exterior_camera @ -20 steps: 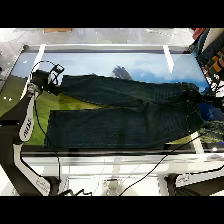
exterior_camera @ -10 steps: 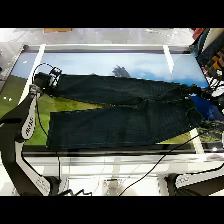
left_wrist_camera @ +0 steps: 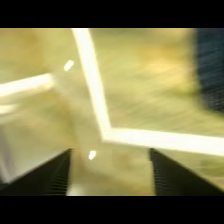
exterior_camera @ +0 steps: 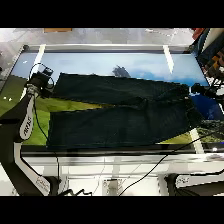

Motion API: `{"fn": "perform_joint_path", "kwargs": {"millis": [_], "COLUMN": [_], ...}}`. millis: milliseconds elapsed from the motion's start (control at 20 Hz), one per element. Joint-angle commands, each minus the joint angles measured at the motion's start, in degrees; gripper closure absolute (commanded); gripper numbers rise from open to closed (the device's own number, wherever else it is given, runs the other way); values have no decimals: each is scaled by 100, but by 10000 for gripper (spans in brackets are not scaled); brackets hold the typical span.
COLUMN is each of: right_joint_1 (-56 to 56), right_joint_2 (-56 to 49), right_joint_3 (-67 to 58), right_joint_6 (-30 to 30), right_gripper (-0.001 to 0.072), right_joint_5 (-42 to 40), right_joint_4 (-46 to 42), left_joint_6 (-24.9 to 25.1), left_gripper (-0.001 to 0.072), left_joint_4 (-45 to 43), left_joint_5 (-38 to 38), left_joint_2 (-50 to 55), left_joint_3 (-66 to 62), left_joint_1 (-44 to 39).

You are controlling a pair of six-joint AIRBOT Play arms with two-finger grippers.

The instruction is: Fold the clothes and pants, and hang the long-sleeved shirts on hangers.

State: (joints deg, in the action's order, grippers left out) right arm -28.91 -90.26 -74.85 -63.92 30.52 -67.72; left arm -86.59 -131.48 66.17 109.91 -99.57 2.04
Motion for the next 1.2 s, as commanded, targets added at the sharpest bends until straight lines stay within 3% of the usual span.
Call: {"fn": "perform_joint_path", "kwargs": {"millis": [0, 200, 300, 350, 400, 450, 550, 650, 800, 850, 950, 1000, 1050, 1100, 1150], "right_joint_1": [-190, -560, -750, -861, -999, -1158, -1611, -2223, -3209, -3519, -4092, -4293, -4391, -4400, -4325], "right_joint_2": [238, 577, 780, 898, 1005, 1093, 1189, 1161, 1069, 1047, 1012, 1008, 1008, 1008, 1008], "right_joint_3": [-2, -2, -2, -2, -2, -2, -2, 39, 376, 592, 1224, 1596, 1882, 2142, 2382], "right_joint_6": [-13, -11, -11, -11, -11, -13, -195, -778, -844, -728, 168, 520, 605, 603, 605], "right_gripper": [109, 501, 518, 623, 674, 674, 674, 675, 677, 677, 676, 672, 561, 277, 72], "right_joint_5": [129, 544, 890, 1117, 1370, 1617, 2323, 3200, 4162, 4380, 4730, 4660, 4417, 4131, 3790], "right_joint_4": [-269, -289, -306, -372, -494, -610, -831, -883, -688, -326, 966, 1539, 1840, 2048, 2210], "left_joint_6": [-428, -428, -247, 107, 387, 669, 739, 739, 734, 737, 737, 734, 734, 734, 734], "left_gripper": [689, 686, 686, 686, 686, 686, 688, 688, 687, 687, 686, 686, 686, 686, 686], "left_joint_4": [-533, 142, 1320, 2131, 2791, 3373, 3751, 3770, 3770, 3770, 3770, 3773, 3775, 3842, 3952], "left_joint_5": [732, 874, 1016, 1161, 1390, 1742, 2157, 2124, 1891, 1880, 1838, 1775, 1694, 1652, 1606], "left_joint_2": [-199, -699, -935, -1027, -1084, -1132, -1226, -1394, -1631, -1668, -1661, -1655, -1648, -1644, -1644], "left_joint_3": [-4, -4, -4, -4, -2, -2, -2, 2, 2, 2, 2, 2, 2, 2, 2], "left_joint_1": [260, 616, 789, 903, 1005, 1110, 1213, 1233, 1228, 1228, 1228, 1231, 1228, 1228, 1228]}}
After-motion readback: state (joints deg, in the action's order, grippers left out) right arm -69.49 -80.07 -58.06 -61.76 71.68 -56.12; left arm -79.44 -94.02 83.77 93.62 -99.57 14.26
